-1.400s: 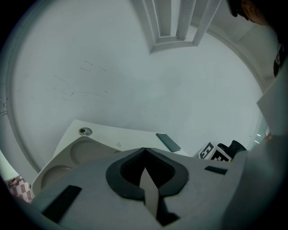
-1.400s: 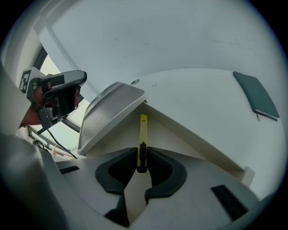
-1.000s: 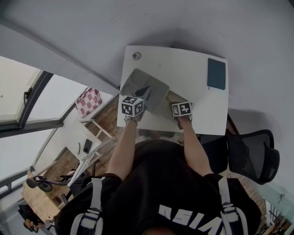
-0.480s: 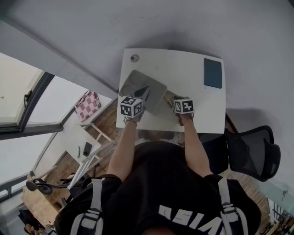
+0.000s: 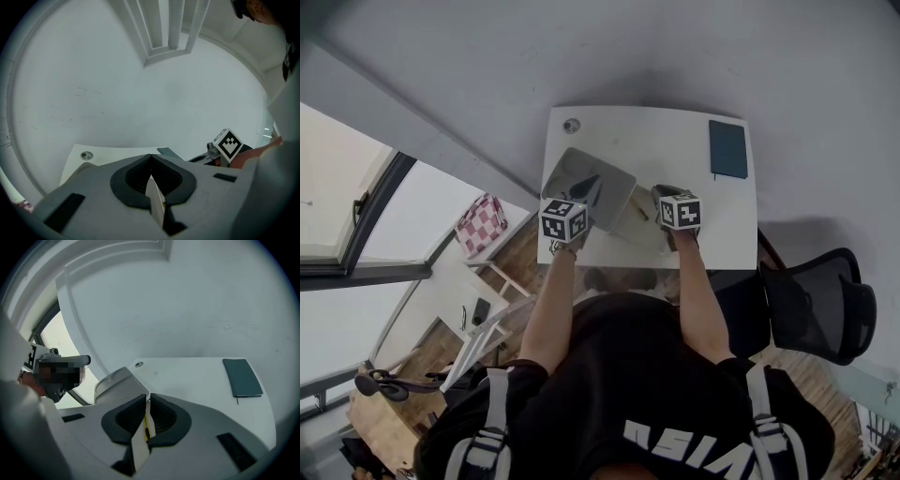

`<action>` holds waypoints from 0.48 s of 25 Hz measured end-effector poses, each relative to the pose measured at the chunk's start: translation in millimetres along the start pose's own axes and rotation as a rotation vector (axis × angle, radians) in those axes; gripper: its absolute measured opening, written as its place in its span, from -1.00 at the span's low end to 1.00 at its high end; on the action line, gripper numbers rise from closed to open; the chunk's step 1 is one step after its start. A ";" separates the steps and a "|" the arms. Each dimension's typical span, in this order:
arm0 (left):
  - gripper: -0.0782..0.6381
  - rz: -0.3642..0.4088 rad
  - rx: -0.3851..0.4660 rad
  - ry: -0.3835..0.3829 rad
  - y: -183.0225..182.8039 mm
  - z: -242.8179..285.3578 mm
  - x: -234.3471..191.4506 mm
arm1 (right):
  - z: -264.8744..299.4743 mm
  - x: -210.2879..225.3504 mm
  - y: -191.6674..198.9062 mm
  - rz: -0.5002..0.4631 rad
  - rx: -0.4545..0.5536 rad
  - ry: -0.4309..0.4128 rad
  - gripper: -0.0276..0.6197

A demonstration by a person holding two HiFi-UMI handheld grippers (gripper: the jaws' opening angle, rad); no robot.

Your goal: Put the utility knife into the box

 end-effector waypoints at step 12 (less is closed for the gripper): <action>-0.71 0.050 0.089 -0.031 -43.4 -22.0 9.2 | -57.5 -21.3 -62.1 -0.097 0.193 -0.028 -0.84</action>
Point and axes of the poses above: the fingertips, and each gripper's own axes: z forward along the fingers, x to its right, y out of its underside, the point moved 1 cm from there along -z, backward along the fingers, and after that the axes turned 8 degrees about z, right-handed, at the moved point
